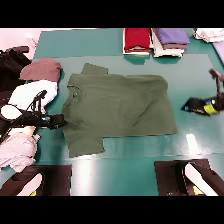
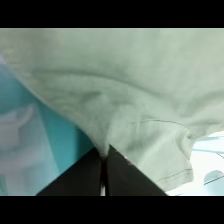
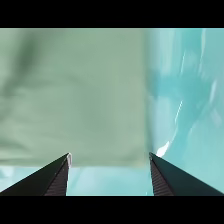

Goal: Fold the shirts.

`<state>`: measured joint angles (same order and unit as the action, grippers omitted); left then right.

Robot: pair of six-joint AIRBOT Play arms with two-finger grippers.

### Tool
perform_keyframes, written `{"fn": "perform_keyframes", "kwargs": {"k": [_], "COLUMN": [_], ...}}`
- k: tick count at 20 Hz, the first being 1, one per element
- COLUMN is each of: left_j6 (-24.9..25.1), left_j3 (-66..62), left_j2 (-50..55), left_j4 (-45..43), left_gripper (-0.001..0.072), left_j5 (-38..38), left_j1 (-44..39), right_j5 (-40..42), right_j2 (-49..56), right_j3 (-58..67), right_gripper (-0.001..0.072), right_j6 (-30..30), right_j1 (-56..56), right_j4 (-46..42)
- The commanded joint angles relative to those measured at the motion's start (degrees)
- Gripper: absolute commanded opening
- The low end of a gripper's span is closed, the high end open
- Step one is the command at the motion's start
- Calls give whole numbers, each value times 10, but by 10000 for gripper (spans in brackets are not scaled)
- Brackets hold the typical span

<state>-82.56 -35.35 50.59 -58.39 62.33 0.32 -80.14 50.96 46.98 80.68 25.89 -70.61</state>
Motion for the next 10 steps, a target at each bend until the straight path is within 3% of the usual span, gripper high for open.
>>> {"fn": "perform_keyframes", "kwargs": {"k": [1, 2, 6, 10], "left_j6": [6, 6, 5, 5], "left_j3": [-12, -12, -12, -12], "left_j2": [-1, 0, 0, -1], "left_j4": [-8, -8, -7, -7], "left_gripper": [20, 20, 20, 21], "left_j5": [1, -2, -13, -13], "left_j1": [0, 0, 0, 0], "right_j5": [21, 30, 48, 101], "right_j2": [-5, -4, 45, 96], "right_j3": [-116, -142, -195, -178], "right_gripper": [549, 499, 493, 441], "right_j6": [-9, -13, -28, -27], "right_j1": [129, 138, 116, 23], "right_j4": [7, 7, 46, 82]}}
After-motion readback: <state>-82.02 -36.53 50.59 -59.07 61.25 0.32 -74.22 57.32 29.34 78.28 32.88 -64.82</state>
